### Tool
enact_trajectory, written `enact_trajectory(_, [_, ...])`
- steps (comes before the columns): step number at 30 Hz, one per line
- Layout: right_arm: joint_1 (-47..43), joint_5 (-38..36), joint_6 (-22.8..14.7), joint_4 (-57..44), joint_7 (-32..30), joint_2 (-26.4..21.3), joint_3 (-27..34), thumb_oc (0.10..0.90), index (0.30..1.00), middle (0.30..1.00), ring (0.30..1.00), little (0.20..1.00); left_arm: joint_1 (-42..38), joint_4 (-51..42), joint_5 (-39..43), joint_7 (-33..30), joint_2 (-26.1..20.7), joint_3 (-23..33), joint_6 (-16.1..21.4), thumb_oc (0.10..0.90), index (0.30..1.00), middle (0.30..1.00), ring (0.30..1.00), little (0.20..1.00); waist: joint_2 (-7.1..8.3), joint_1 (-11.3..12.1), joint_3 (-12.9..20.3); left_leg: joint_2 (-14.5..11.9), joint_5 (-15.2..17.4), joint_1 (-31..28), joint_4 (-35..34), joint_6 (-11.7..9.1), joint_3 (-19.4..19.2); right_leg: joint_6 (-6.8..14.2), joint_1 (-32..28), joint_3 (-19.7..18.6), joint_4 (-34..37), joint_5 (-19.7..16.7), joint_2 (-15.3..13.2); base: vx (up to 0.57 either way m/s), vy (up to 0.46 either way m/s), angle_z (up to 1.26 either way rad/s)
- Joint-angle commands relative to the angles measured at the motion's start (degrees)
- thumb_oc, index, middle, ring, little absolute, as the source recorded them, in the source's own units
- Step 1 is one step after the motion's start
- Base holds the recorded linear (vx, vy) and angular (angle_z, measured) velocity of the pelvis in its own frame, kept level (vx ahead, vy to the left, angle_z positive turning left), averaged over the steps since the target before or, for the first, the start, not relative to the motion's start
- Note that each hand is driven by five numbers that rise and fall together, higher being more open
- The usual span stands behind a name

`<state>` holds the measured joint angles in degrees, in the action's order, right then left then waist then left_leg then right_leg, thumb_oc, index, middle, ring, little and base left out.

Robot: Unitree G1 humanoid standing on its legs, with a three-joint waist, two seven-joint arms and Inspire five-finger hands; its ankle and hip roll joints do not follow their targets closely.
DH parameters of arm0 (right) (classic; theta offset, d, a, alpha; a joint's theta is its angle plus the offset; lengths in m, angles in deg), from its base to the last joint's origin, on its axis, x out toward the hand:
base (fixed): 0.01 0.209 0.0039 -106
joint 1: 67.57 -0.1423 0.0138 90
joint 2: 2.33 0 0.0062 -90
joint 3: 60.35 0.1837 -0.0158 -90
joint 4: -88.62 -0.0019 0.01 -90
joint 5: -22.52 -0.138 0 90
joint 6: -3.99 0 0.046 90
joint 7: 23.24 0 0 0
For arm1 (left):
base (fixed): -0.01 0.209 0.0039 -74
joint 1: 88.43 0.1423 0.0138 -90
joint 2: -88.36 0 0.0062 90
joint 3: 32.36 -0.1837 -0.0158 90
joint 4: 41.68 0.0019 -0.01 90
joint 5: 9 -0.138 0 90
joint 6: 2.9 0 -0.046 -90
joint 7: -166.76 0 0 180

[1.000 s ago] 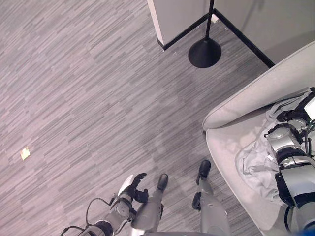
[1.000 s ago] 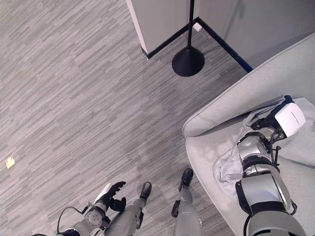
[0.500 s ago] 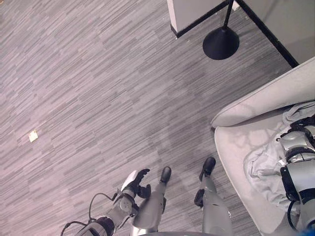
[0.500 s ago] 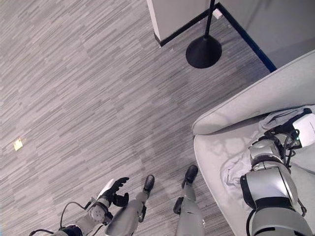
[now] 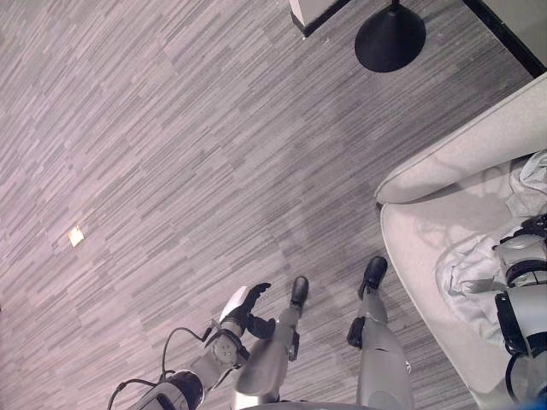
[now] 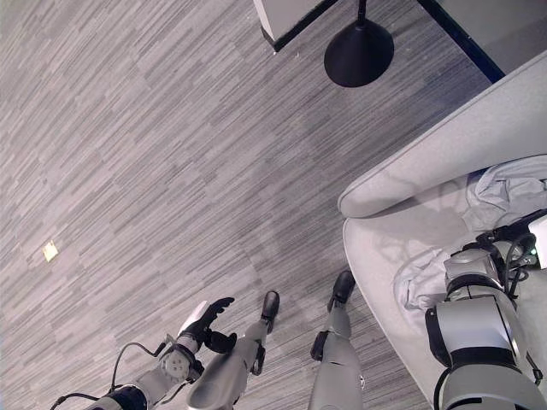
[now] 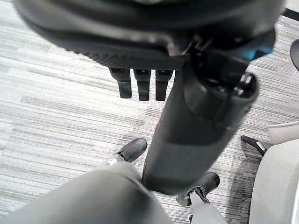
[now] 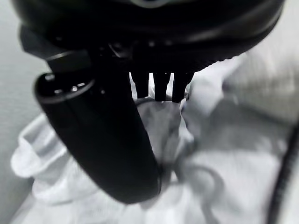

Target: Hang the clothes on the sofa on the clothes rack.

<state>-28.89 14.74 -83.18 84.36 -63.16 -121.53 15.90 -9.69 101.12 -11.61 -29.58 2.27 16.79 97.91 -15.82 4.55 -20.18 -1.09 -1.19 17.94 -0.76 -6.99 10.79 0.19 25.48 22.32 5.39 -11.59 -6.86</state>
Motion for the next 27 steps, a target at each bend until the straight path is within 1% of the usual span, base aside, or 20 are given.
enact_trajectory(1, [-0.8, -9.4, -2.2, 3.3, 4.2, -3.4, -1.2, 0.4, 0.3, 0.3, 0.3, 0.3, -1.3, 0.3, 0.4, 0.0, -2.5, -3.7, 0.2, 0.8, 0.9, 0.9, 0.9, 0.9, 1.69, 0.3, 0.3, -4.2, -10.6, 4.1, -4.2, -4.9, -1.8, 6.8, -6.0, -4.1, -0.4, 6.3, -1.7, 0.02, -0.013, -0.04])
enact_trajectory(3, [-0.6, -13.9, -4.2, 2.3, 5.8, -1.3, -0.1, 0.4, 0.3, 0.3, 0.3, 0.3, -1.6, 0.0, 0.1, 0.8, -2.6, -4.0, 0.2, 0.8, 0.9, 0.9, 0.9, 0.9, 1.84, 0.1, 0.2, -4.4, -10.8, 3.8, -4.2, -4.9, -1.9, 6.7, -6.2, -4.3, -0.4, 6.3, -1.5, 0.02, -0.018, -0.04])
enact_trajectory(4, [-0.1, -15.2, -4.7, 1.7, 6.7, -0.4, 0.1, 0.4, 0.3, 0.3, 0.3, 0.3, -1.7, -0.3, -0.1, 1.1, -2.7, -4.0, 0.1, 0.8, 0.9, 0.9, 0.9, 0.9, 1.93, 0.0, 0.2, -4.5, -10.8, 3.6, -4.2, -4.9, -2.1, 6.6, -6.4, -4.4, -0.4, 6.4, -1.5, 0.02, -0.028, -0.09])
enact_trajectory(6, [0.9, -15.9, -5.8, 0.9, 7.2, 2.1, -0.1, 0.4, 0.3, 0.3, 0.3, 0.3, -2.0, -0.7, -0.3, 1.5, -3.1, -3.8, 0.1, 0.8, 0.9, 0.9, 0.9, 0.9, 2.15, -0.2, 0.1, -4.8, -10.7, 3.1, -4.2, -4.9, -2.4, 6.5, -6.9, -4.4, -0.4, 6.5, -1.4, 0.02, -0.031, -0.11])
enact_trajectory(8, [1.5, -16.1, -6.1, 0.5, 7.2, 2.9, -0.1, 0.4, 0.3, 0.3, 0.3, 0.3, -2.2, -0.8, -0.2, 1.5, -3.1, -3.6, 0.3, 0.8, 0.9, 0.9, 0.9, 0.9, 2.29, -0.4, 0.0, -4.8, -10.6, 2.8, -4.2, -4.8, -2.4, 6.4, -7.2, -4.4, -0.4, 6.6, -1.3, 0.01, -0.009, -0.02])
enact_trajectory(9, [3.1, -16.9, -7.1, 0.1, 7.9, 4.4, 0.7, 0.4, 0.3, 0.3, 0.3, 0.3, -2.4, -0.7, -0.2, 1.4, -3.1, -3.3, 0.4, 0.8, 0.9, 0.9, 0.9, 0.9, 2.46, -0.6, -0.1, -4.9, -10.4, 2.3, -4.2, -4.7, -2.4, 6.4, -8.0, -4.2, -0.4, 6.9, -1.3, 0.02, -0.041, 0.04])
enact_trajectory(11, [4.5, -19.8, -8.6, -1.2, 8.5, 5.9, 2.2, 0.4, 0.3, 0.3, 0.3, 0.3, -2.6, -0.5, -0.3, 0.9, -3.2, -2.6, 0.5, 0.8, 0.9, 0.9, 0.9, 0.9, 2.81, -0.9, -0.1, -5.1, -10.1, 1.9, -4.2, -4.8, -2.5, 6.4, -8.6, -4.0, -0.4, 7.2, -1.3, 0.02, -0.046, 0.07])
enact_trajectory(12, [5.9, -23.2, -10.1, -2.7, 9.0, 7.9, 3.8, 0.4, 0.3, 0.3, 0.3, 0.3, -2.8, 0.5, -0.2, 0.8, -3.0, -1.9, 0.5, 0.8, 0.9, 0.9, 0.9, 0.9, 3.37, -1.2, -0.1, -5.3, -9.9, 1.5, -4.2, -4.8, -2.6, 6.3, -9.0, -4.0, -0.4, 7.3, -1.1, 0.01, -0.034, 0.1])
enact_trajectory(13, [5.9, -23.2, -10.1, -2.8, 9.0, 8.0, 3.8, 0.4, 0.3, 0.3, 0.3, 0.3, -2.8, 0.6, -0.2, 0.8, -3.0, -1.9, 0.5, 0.8, 0.9, 0.9, 0.9, 0.9, 3.42, -1.2, -0.1, -5.3, -9.9, 1.5, -4.2, -4.8, -2.6, 6.3, -9.1, -4.0, -0.4, 7.3, -1.1, 0.0, -0.034, 0.1])
enact_trajectory(15, [7.2, -27.8, -12.3, -5.5, 9.9, 10.9, 5.4, 0.4, 0.3, 0.3, 0.3, 0.3, -3.0, 2.5, -0.3, 0.6, -2.5, -0.8, 0.4, 0.8, 0.9, 0.9, 0.9, 0.9, 4.11, -1.5, -0.2, -5.6, -9.7, 1.1, -4.2, -4.8, -2.8, 6.2, -9.5, -4.1, -0.4, 7.5, -0.8, 0.0, -0.03, 0.06])
enact_trajectory(16, [7.3, -27.8, -12.3, -5.6, 9.9, 11.0, 5.4, 0.4, 0.3, 0.3, 0.3, 0.3, -3.0, 2.5, -0.4, 0.5, -2.5, -0.8, 0.4, 0.8, 0.9, 0.9, 0.9, 0.9, 4.17, -1.5, -0.2, -5.6, -9.7, 1.0, -4.2, -4.8, -2.8, 6.1, -9.5, -4.2, -0.4, 7.5, -0.8, 0.0, -0.032, 0.01])
enact_trajectory(17, [8.0, -30.2, -13.4, -7.1, 10.5, 12.4, 6.2, 0.4, 0.3, 0.3, 0.3, 0.3, -3.0, 3.5, -0.6, 0.5, -2.3, -0.4, 0.3, 0.8, 0.9, 0.9, 0.9, 0.9, 4.49, -1.7, -0.2, -5.8, -9.6, 0.8, -4.2, -4.8, -2.9, 6.1, -9.7, -4.2, -0.4, 7.5, -0.7, -0.01, -0.038, 0.0])
enact_trajectory(18, [9.2, -34.7, -16.7, -13.4, 11.3, 15.7, 6.9, 0.4, 0.3, 0.3, 0.3, 0.3, -3.1, 4.9, -1.1, 0.4, -1.9, 0.6, 0.0, 0.8, 0.9, 0.9, 0.9, 0.9, 5.33, -2.1, 0.0, -6.2, -9.4, 0.4, -4.2, -4.8, -3.1, 6.0, -10.1, -4.5, -0.4, 7.5, -0.3, 0.0, -0.05, -0.04])
enact_trajectory(20, [12.1, -37.1, -19.8, -21.9, 11.6, 18.4, 7.6, 0.4, 0.3, 0.3, 0.3, 0.3, -2.9, 5.7, -1.8, 0.3, -2.0, 1.5, -0.1, 0.8, 0.9, 0.9, 0.9, 0.9, 6.35, -2.4, 0.3, -6.5, -9.0, -0.3, -4.2, -4.8, -3.3, 5.9, -10.6, -4.8, -0.4, 7.6, 0.0, 0.0, -0.043, -0.09])
enact_trajectory(21, [13.2, -37.5, -21.3, -27.7, 11.4, 19.3, 7.6, 0.4, 0.3, 0.3, 0.3, 0.3, -2.6, 5.6, -2.1, 0.2, -2.1, 2.0, -0.2, 0.8, 0.9, 0.9, 0.9, 0.9, 6.88, -2.5, 0.5, -6.8, -8.8, -0.7, -4.2, -4.8, -3.4, 5.9, -10.9, -4.9, -0.4, 7.5, 0.1, 0.0, -0.033, -0.15])
enact_trajectory(22, [15.0, -37.2, -22.8, -33.8, 11.5, 20.1, 7.7, 0.4, 0.3, 0.3, 0.3, 0.3, -2.4, 5.2, -2.7, 0.1, -2.2, 2.3, -0.2, 0.8, 0.9, 0.9, 0.9, 0.9, 7.36, -2.7, 0.8, -7.0, -8.5, -1.1, -4.2, -4.8, -3.6, 5.9, -11.3, -5.0, -0.4, 7.5, 0.2, 0.0, -0.024, -0.16])
enact_trajectory(23, [15.3, -37.0, -22.7, -34.2, 11.2, 20.2, 7.8, 0.4, 0.3, 0.3, 0.3, 0.3, -2.3, 5.2, -2.8, 0.1, -2.3, 2.3, -0.3, 0.8, 0.9, 0.9, 0.9, 0.9, 7.42, -2.6, 0.8, -7.0, -8.5, -1.2, -4.2, -4.8, -3.6, 5.9, -11.3, -5.0, -0.4, 7.6, 0.2, 0.01, -0.013, -0.15])
enact_trajectory(24, [18.1, -35.8, -25.1, -44.6, 11.2, 20.6, 8.6, 0.4, 0.3, 0.3, 0.3, 0.3, -1.7, 4.4, -3.7, 0.1, -2.4, 2.6, -0.2, 0.8, 0.9, 0.9, 0.9, 0.9, 8.11, -2.9, 1.5, -7.4, -7.9, -2.2, -4.2, -4.7, -4.0, 5.8, -12.2, -5.2, -0.4, 7.6, 0.3, 0.02, -0.011, -0.11])
enact_trajectory(27, [21.5, -31.8, -27.4, -56.1, 11.2, 20.3, 10.3, 0.4, 0.3, 0.3, 0.3, 0.3, -0.7, 2.9, -4.6, 0.1, -2.9, 3.5, 0.0, 0.8, 0.9, 0.9, 0.9, 0.9, 9.02, -3.3, 3.1, -7.9, -7.4, -3.7, -4.2, -4.5, -4.2, 6.0, -13.7, -5.0, -0.4, 7.5, 0.1, 0.05, -0.009, 0.0])
